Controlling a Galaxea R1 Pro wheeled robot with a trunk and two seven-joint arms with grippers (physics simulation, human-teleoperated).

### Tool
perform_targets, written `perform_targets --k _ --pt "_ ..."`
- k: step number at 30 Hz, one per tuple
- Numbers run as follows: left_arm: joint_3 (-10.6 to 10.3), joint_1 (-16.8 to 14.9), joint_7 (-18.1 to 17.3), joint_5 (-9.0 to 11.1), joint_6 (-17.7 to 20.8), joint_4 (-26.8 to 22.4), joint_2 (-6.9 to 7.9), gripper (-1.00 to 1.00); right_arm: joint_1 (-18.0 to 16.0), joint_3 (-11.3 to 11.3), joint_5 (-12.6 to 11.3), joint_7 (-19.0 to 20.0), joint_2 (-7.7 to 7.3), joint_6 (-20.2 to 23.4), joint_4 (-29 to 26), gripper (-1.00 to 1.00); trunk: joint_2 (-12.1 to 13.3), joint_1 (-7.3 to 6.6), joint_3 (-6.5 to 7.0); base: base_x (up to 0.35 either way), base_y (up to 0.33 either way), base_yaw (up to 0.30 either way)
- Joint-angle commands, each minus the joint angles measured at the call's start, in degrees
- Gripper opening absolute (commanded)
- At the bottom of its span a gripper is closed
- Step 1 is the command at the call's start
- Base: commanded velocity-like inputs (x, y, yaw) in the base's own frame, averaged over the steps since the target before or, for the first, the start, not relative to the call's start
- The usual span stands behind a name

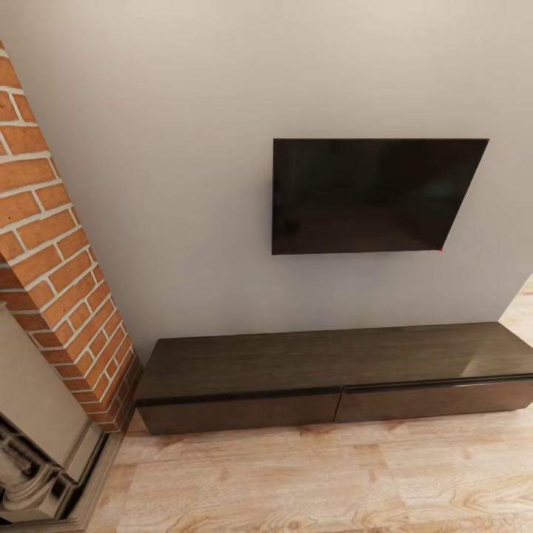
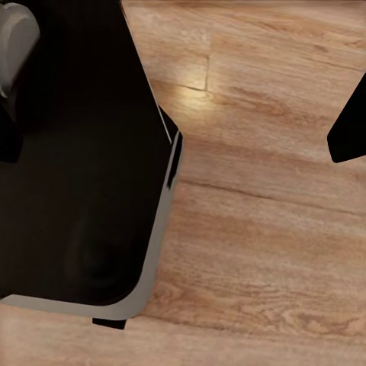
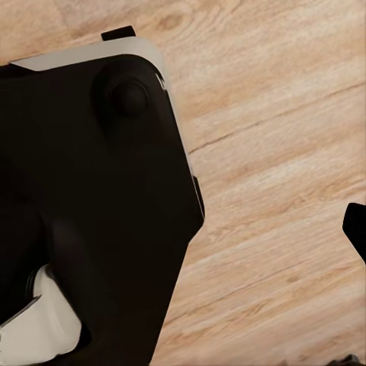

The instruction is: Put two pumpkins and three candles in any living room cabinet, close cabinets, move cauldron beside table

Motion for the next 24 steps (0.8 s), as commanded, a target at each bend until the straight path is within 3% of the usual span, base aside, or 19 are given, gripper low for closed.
perform_targets --k 1,24 --pt "0.00 0.03 0.01 0.01 -0.03 0.00 0.01 1.00 0.00 0.01 0.00 0.01 0.07 0.00 0.00 1.00 0.00 0.00 0.00 0.000 0.000 0.000" --pt "0.27 0.09 0.34 -0.24 -0.79 -0.43 0.17 1.00 1.08 -0.21 -0.17 -0.58 -0.34 -0.25 -0.01 1.00 0.00 0.00 0.00 0.000 0.000 0.000"
